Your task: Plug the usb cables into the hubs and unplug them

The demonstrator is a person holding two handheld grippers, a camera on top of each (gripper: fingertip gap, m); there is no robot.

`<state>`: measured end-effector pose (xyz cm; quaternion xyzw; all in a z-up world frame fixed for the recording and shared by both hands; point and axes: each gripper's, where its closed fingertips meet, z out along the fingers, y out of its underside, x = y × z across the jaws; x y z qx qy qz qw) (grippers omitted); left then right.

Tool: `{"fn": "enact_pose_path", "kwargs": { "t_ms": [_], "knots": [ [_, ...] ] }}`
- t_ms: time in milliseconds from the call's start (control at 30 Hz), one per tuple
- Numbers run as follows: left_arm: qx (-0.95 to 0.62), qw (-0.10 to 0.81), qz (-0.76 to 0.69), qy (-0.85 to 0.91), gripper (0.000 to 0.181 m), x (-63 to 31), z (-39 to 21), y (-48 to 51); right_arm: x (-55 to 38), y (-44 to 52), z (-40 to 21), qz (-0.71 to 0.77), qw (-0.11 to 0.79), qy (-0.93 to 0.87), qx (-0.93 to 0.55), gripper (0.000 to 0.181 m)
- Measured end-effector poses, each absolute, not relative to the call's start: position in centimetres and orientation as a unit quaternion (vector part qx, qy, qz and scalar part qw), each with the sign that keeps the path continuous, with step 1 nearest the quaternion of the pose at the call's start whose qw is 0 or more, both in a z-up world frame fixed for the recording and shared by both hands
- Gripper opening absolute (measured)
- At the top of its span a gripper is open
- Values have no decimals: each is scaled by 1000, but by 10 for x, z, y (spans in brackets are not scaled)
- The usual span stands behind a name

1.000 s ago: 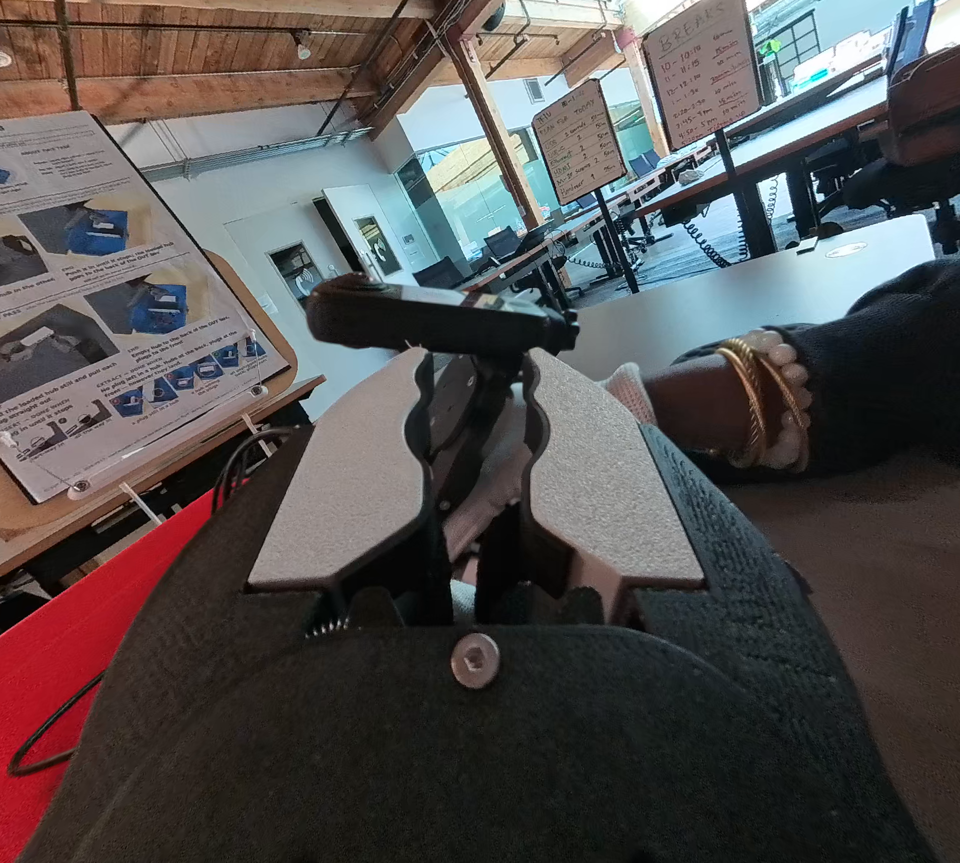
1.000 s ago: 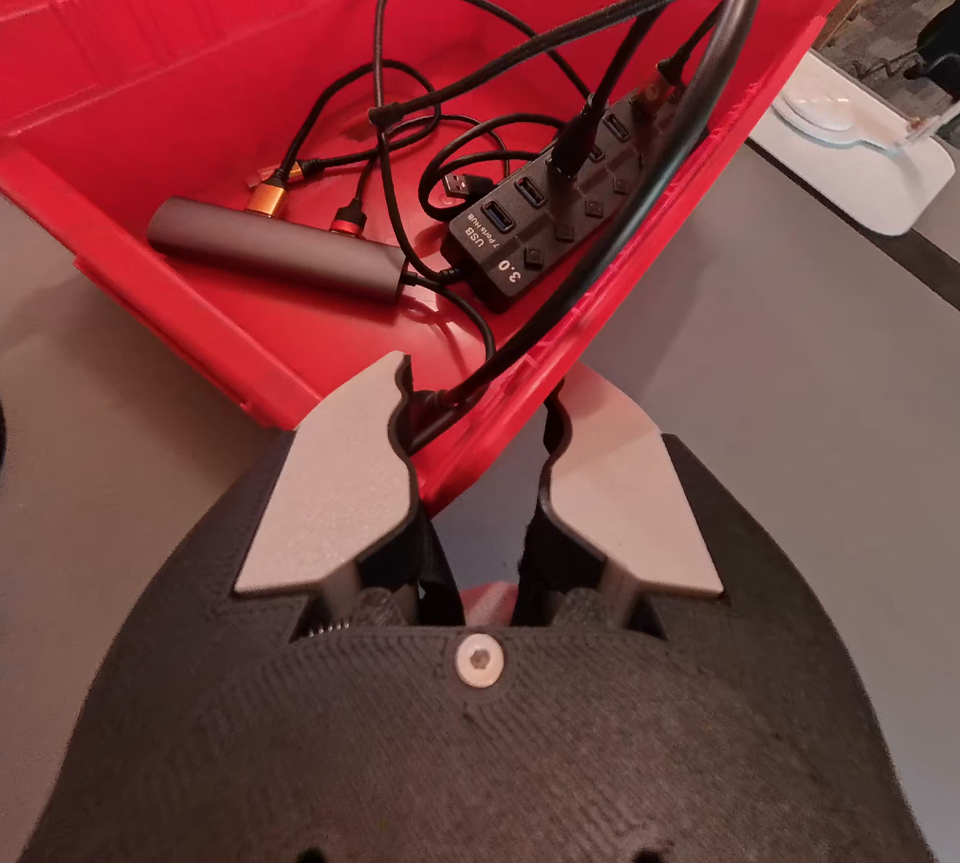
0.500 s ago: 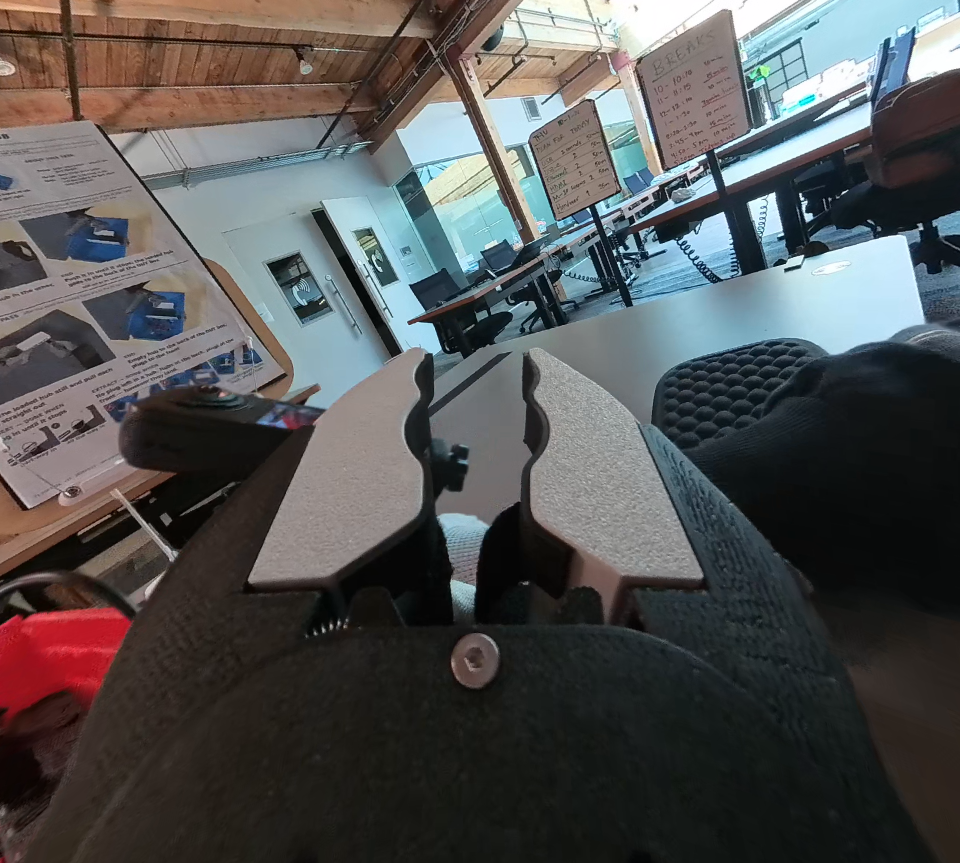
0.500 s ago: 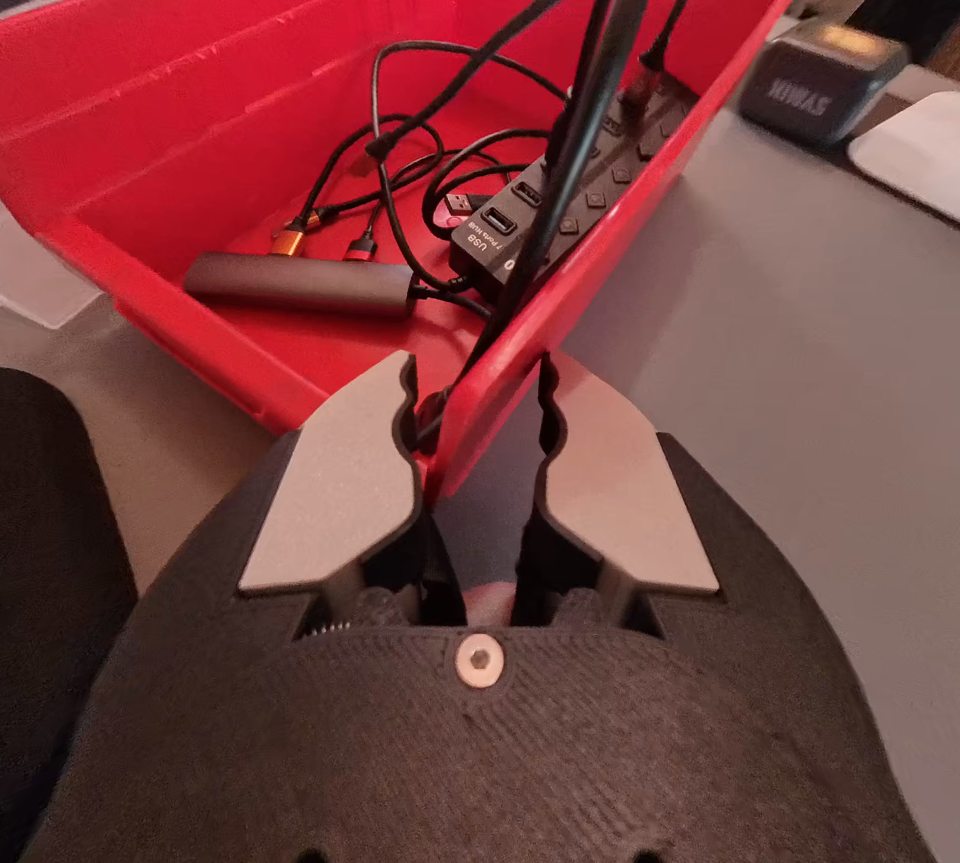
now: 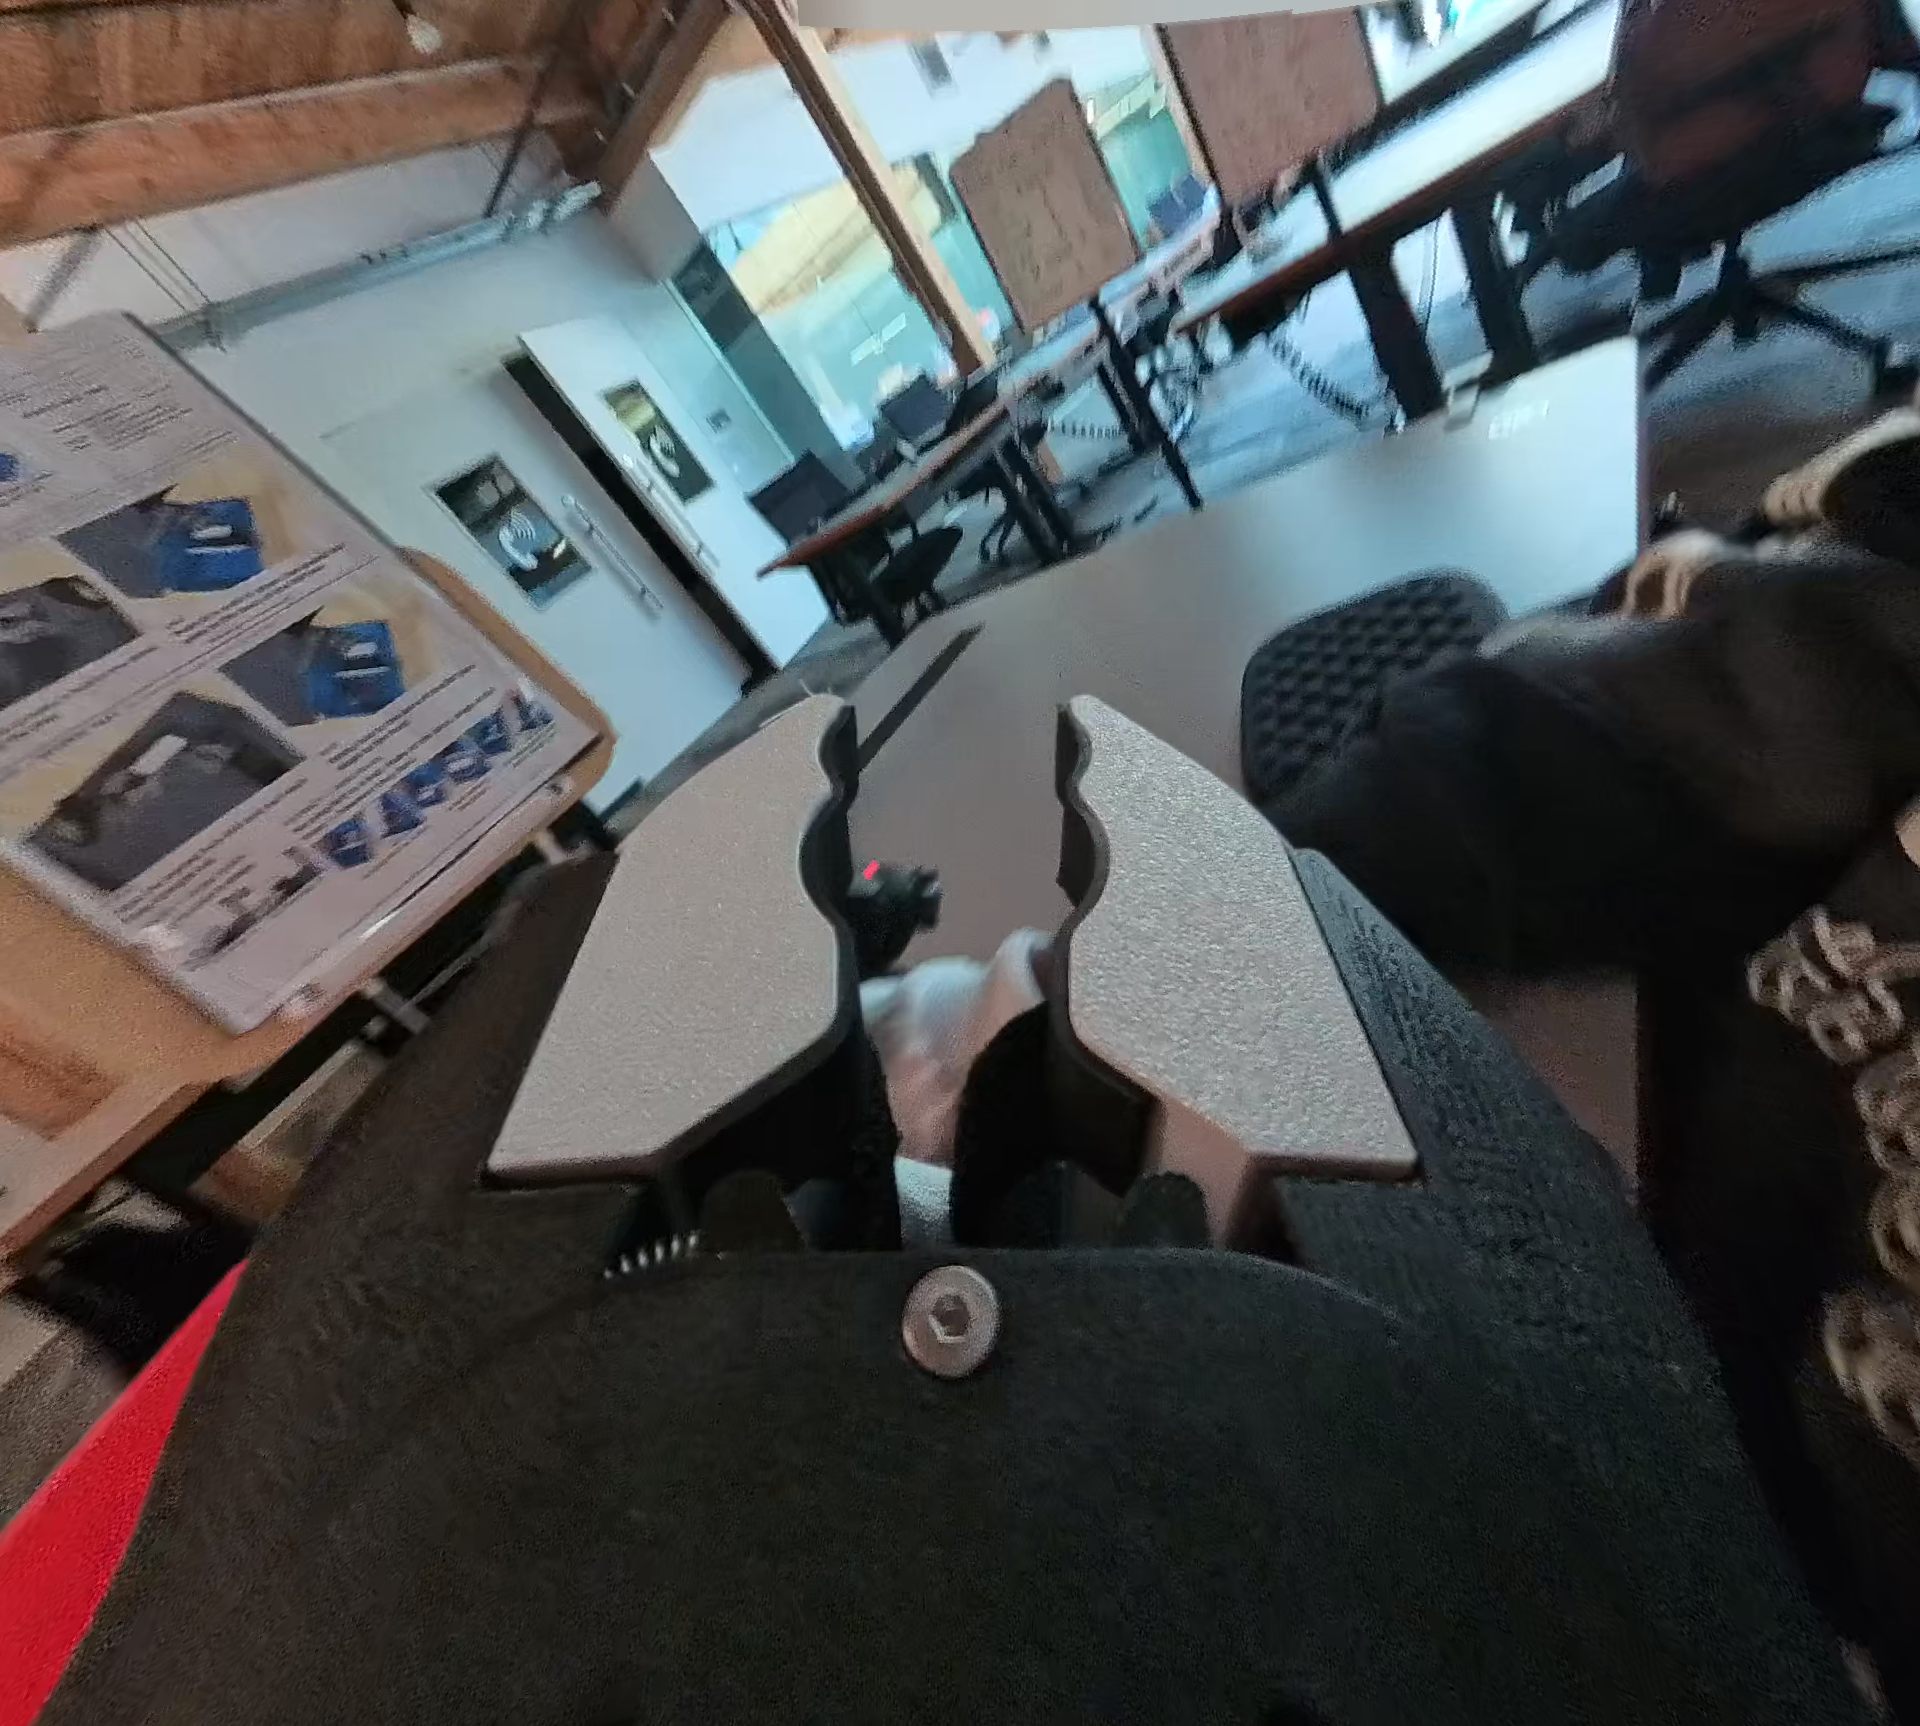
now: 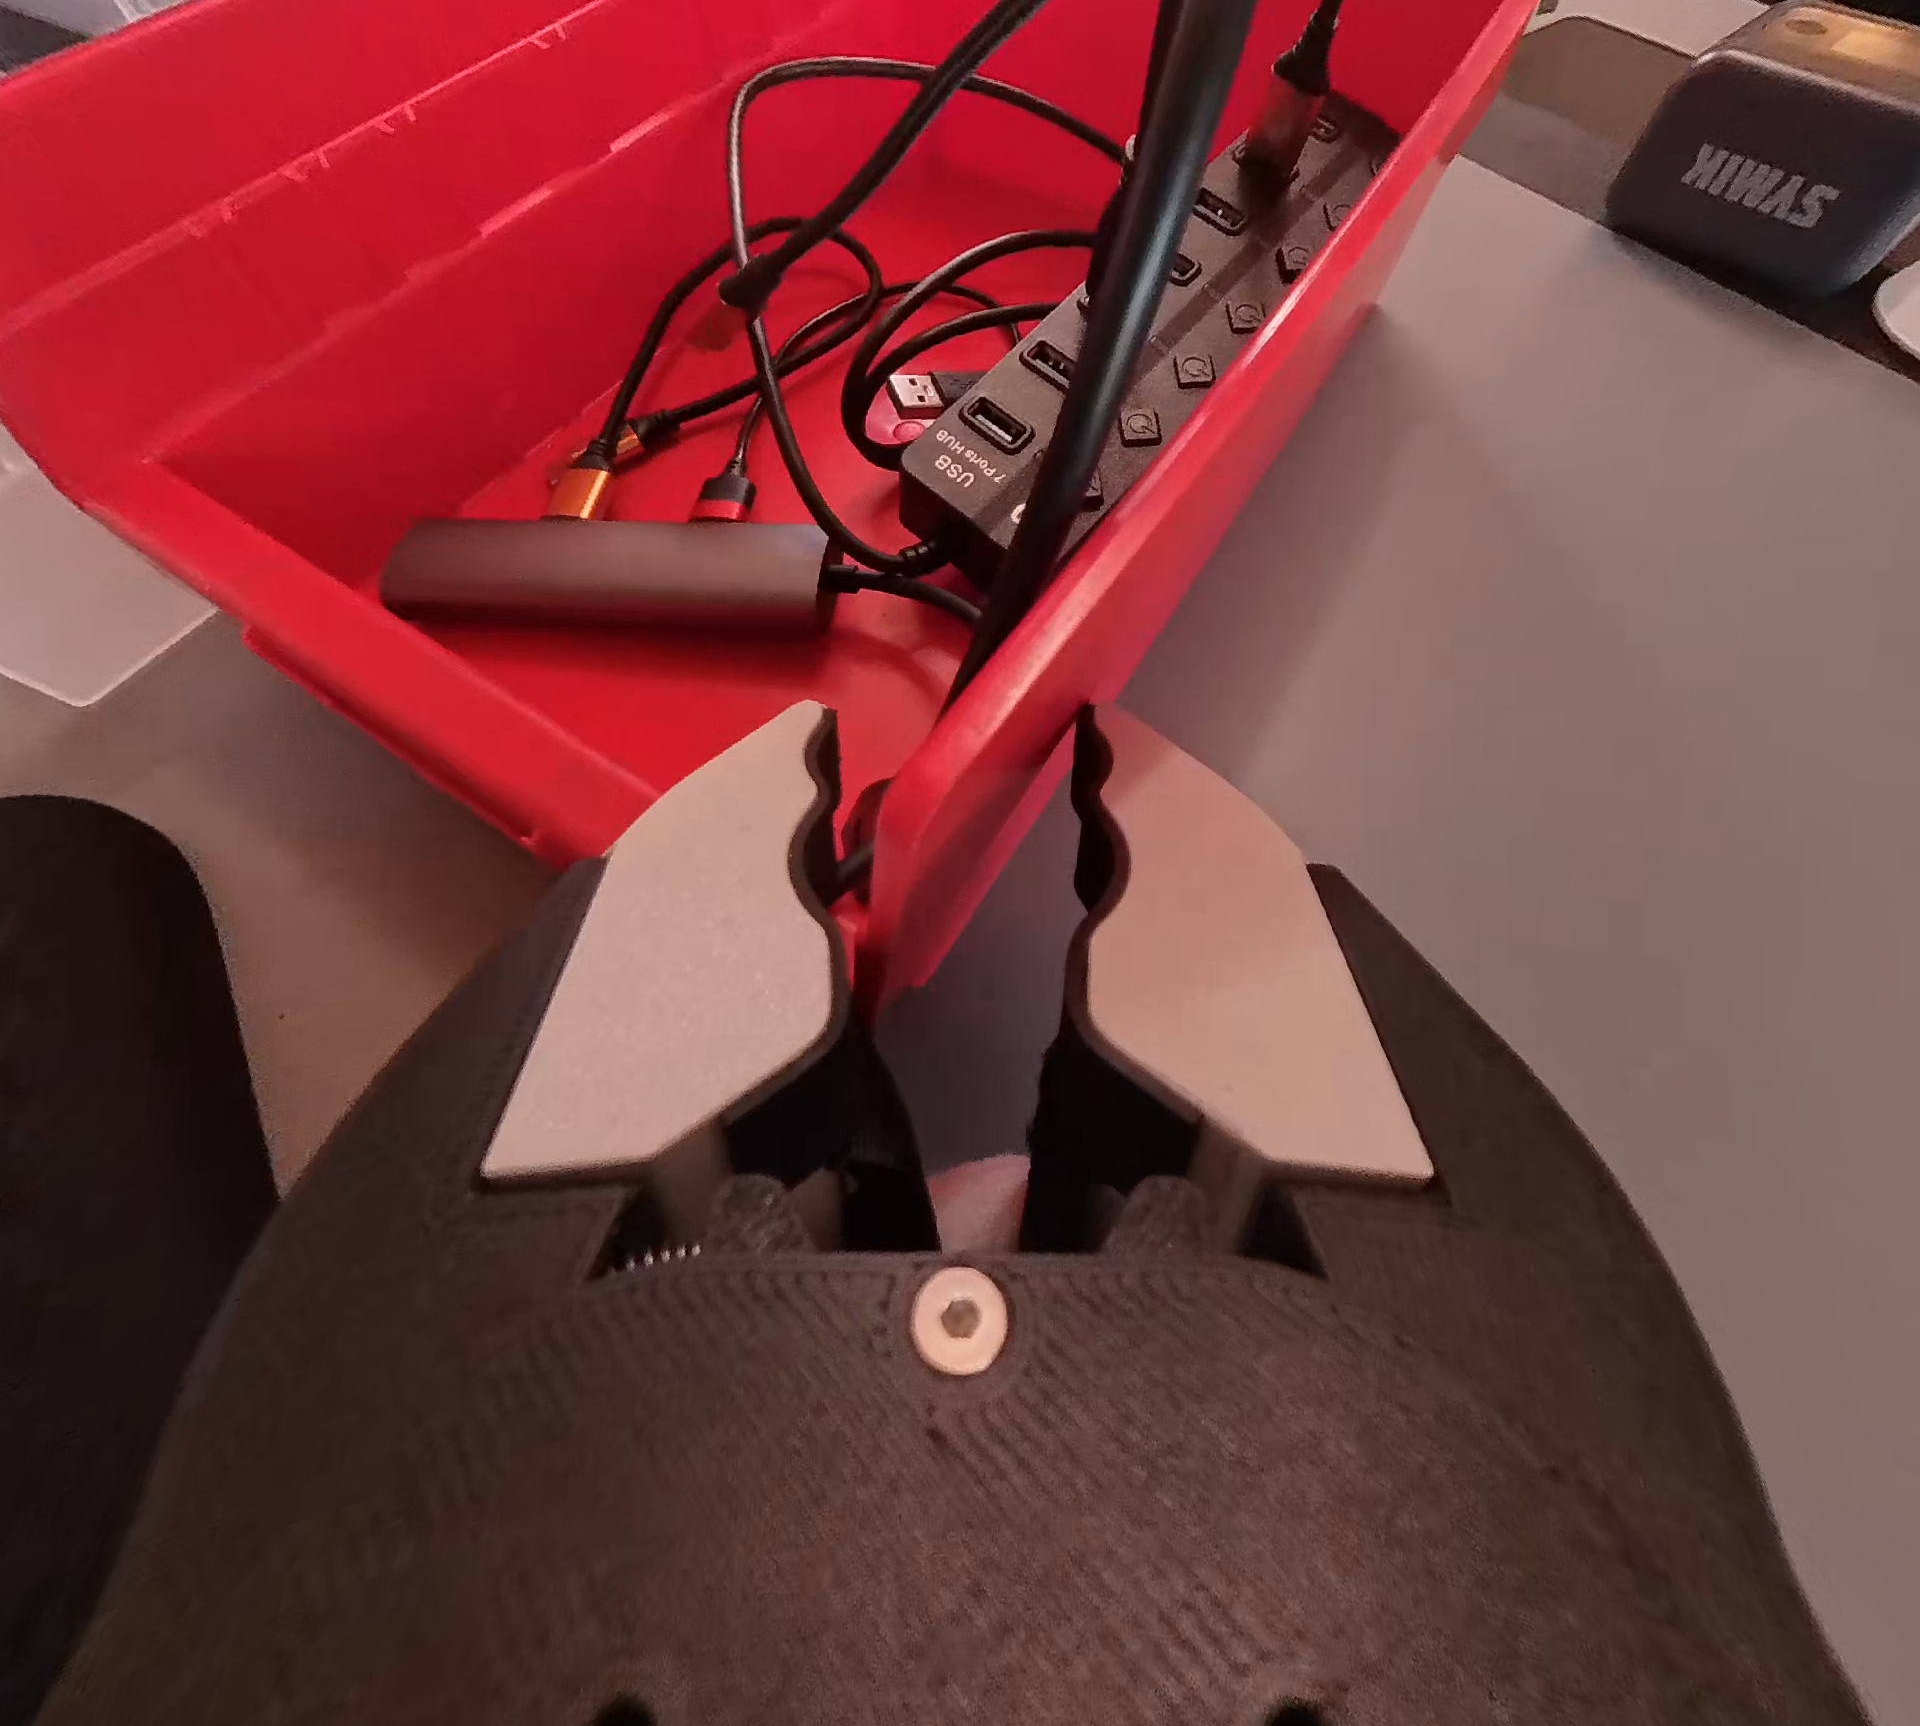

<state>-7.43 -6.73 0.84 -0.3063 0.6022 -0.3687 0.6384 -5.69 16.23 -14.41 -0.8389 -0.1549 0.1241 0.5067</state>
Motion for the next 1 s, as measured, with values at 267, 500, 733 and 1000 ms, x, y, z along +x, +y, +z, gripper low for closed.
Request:
{"fn": "enact_pose_path", "kwargs": {
  "t_ms": [267, 500, 733, 1000],
  "knots": [
    [-560, 486, -44, 669, 58, -267, -45, 57, -59, 167, -143, 134, 507, -162, -836, 46],
    [-673, 342, 16, 656, 63, -352, -133, 108, -43, 164, -119, 163, 537, -139, -816, 69],
    [-659, 343, 49, 668, 55, -341, -167, 135, -24, 152, -86, 158, 581, -121, -789, 71],
    [-648, 272, 64, 709, 33, -342, -174, 128, -28, 140, -66, 178, 602, -122, -769, 67]
  ]
}}
